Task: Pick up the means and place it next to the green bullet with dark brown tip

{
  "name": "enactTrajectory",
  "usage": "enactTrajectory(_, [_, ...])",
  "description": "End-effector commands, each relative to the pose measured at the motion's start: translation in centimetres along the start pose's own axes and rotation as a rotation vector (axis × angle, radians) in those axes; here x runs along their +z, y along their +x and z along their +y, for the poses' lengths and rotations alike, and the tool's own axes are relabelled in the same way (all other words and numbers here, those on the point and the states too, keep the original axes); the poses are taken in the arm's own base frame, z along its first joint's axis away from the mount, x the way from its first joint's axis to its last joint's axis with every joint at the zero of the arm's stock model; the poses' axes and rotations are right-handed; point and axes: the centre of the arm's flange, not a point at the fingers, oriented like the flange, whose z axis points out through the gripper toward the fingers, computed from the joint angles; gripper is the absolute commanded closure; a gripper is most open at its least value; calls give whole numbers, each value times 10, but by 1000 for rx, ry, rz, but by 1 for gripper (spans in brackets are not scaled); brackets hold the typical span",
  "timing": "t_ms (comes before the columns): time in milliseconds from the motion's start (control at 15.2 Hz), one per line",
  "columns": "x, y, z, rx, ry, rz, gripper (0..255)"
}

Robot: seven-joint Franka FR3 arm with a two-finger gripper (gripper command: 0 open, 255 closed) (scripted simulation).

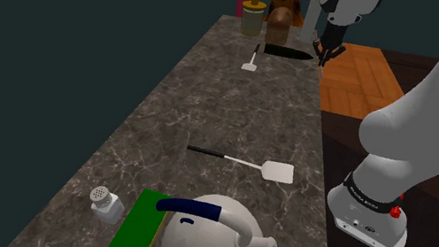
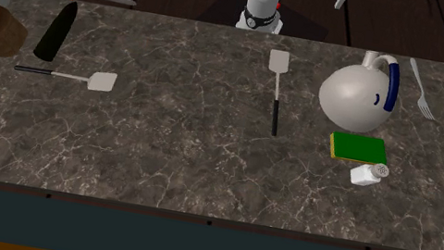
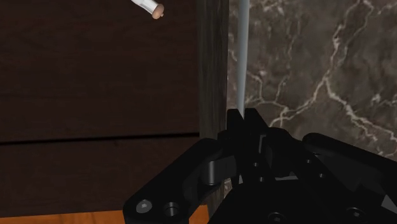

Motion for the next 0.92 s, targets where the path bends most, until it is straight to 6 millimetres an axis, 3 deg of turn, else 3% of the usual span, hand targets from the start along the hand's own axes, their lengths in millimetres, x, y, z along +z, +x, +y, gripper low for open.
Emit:
enactTrajectory(0, [0, 0, 0, 0, 0, 0, 255])
enactTrajectory(132, [0, 0, 0, 0, 0, 0, 255])
enactTrajectory(198, [0, 0, 0, 0, 0, 0, 0])
enactTrajectory(528, [0, 0, 0, 0, 0, 0, 0])
enactTrajectory(792, [-50, 0, 0, 0, 0, 0, 0])
enactTrajectory(858, [-50, 0, 0, 0, 0, 0, 0])
